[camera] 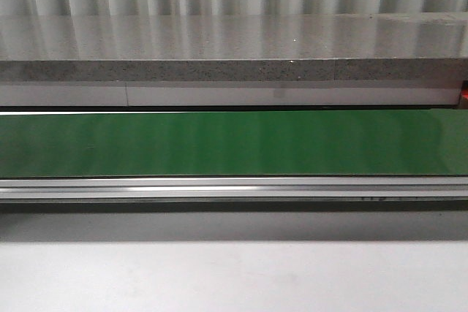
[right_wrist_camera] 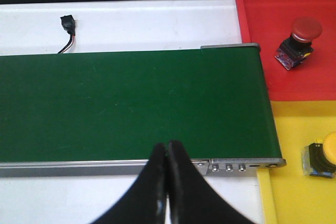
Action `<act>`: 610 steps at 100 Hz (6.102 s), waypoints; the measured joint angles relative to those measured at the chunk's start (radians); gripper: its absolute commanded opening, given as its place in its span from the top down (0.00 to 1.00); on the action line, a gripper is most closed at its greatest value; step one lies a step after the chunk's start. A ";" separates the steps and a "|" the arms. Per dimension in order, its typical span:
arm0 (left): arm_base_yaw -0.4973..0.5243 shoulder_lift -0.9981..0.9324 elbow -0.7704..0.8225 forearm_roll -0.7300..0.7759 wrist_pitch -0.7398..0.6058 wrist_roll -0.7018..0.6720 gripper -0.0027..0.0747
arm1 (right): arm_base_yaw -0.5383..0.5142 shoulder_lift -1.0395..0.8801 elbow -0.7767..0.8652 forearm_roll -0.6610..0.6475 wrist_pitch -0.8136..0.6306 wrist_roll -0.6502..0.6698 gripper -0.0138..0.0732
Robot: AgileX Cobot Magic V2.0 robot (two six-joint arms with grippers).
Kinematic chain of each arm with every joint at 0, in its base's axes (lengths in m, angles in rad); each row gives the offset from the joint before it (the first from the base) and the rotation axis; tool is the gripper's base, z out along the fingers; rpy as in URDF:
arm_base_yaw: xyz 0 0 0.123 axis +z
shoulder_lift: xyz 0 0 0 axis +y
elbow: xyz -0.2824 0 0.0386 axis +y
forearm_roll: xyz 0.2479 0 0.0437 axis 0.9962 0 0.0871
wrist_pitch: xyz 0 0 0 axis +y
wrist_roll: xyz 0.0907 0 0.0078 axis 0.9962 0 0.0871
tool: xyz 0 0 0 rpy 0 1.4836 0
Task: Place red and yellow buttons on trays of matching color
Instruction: 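Lower the left gripper and grasp a red push button, then set the red button on the belt's near end and release, then move the left gripper to a yellow push button and grasp it, then set the yellow button on the belt and open the left gripper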
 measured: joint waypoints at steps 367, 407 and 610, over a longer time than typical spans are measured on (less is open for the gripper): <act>0.494 0.350 -0.002 -0.144 -0.108 0.134 0.99 | 0.000 0.000 0.000 0.000 0.000 0.000 0.92; 0.425 0.045 -0.002 -0.150 -0.015 0.133 0.99 | 0.000 0.000 0.000 0.000 0.000 0.000 0.92; -0.160 -0.348 0.071 -0.173 -0.021 0.210 0.10 | 0.000 0.000 0.000 0.000 0.000 0.000 0.92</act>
